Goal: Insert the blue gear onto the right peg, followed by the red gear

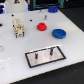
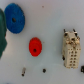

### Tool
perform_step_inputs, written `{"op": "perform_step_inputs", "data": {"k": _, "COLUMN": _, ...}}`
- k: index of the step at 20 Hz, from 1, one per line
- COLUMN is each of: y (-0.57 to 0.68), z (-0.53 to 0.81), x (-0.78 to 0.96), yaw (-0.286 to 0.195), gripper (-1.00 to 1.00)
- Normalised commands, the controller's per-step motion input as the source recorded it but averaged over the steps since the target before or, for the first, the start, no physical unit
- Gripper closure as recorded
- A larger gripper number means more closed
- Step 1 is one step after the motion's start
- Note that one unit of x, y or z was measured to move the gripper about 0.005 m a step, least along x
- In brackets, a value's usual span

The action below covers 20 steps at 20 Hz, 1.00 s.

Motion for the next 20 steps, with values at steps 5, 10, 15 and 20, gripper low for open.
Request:
{"op": "perform_step_inputs", "data": {"k": 5, "y": 0.67, "z": 0.0, "x": -0.33, "yaw": 0.0, "gripper": -1.0}}
{"op": "perform_step_inputs", "data": {"k": 10, "y": 0.66, "z": -0.02, "x": -0.24, "yaw": 0.0, "gripper": -1.0}}
{"op": "perform_step_inputs", "data": {"k": 15, "y": 0.61, "z": -0.24, "x": -0.08, "yaw": 0.0, "gripper": -1.0}}
{"op": "perform_step_inputs", "data": {"k": 20, "y": 0.44, "z": -0.41, "x": -0.08, "yaw": 0.0, "gripper": -1.0}}
